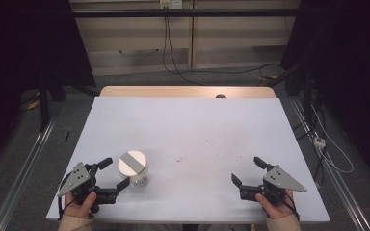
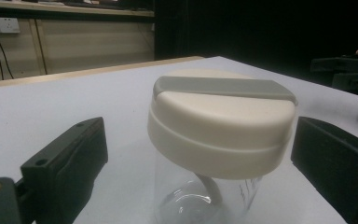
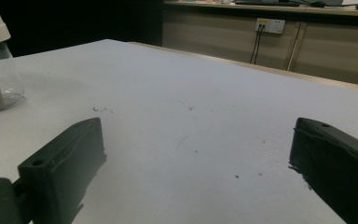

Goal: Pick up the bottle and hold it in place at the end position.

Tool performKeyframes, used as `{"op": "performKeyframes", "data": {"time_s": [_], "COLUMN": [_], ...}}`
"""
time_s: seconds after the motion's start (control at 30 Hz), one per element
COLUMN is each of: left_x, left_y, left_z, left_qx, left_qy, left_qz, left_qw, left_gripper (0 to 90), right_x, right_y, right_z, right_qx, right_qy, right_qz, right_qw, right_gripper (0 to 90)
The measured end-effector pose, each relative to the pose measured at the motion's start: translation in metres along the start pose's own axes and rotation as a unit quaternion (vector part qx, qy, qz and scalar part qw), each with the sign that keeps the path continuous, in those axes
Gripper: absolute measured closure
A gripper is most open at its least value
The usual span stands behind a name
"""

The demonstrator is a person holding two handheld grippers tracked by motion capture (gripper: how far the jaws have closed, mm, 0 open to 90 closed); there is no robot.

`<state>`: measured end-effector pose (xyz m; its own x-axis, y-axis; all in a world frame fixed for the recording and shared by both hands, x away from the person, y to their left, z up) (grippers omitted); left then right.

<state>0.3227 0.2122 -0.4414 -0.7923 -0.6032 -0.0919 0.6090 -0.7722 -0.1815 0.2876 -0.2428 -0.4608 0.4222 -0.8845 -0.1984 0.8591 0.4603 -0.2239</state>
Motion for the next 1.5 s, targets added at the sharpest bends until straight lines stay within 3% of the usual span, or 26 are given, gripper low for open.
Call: {"op": "performKeyframes", "data": {"time_s": [0.5,0.83,0.9,1.37,1.5], "left_x": [0.004,0.007,0.008,0.009,0.012], "left_y": [0.003,0.014,0.022,0.044,0.047], "left_z": [-0.007,-0.015,-0.017,-0.014,-0.015], "left_qx": [-0.036,-0.081,-0.093,-0.106,-0.114], "left_qy": [0.012,0.019,0.012,0.008,0.011], "left_qz": [-0.019,-0.032,-0.03,-0.008,-0.012], "left_qw": [0.9991,0.9961,0.9951,0.9943,0.9933], "left_gripper": [3.4,3.4,3.5,4.1,4.2], "right_x": [0.001,0.0,0.0,0.001,0.002], "right_y": [0.001,0.003,0.003,0.002,0.002], "right_z": [0.0,0.001,0.001,0.001,0.001], "right_qx": [0.001,0.002,0.002,0.003,0.003], "right_qy": [0.001,0.0,-0.001,0.001,0.003], "right_qz": [0.001,0.002,0.003,0.001,0.001], "right_qw": [1.0,1.0,1.0,1.0,1.0], "right_gripper": [2.7,2.7,2.7,3.0,3.6]}}
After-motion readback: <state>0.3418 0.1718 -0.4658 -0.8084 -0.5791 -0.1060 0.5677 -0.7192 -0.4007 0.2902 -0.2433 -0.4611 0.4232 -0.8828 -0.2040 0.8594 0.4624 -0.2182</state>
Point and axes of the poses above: each handheld gripper's, and its own axes: y roughly forward along the jaws, z roughly out of its top, x roughly to its right, the point moved 4 cm from there along y, roughly forward along the jaws, and after that the axes turned 12 degrees about y, right-handed, at the moved point
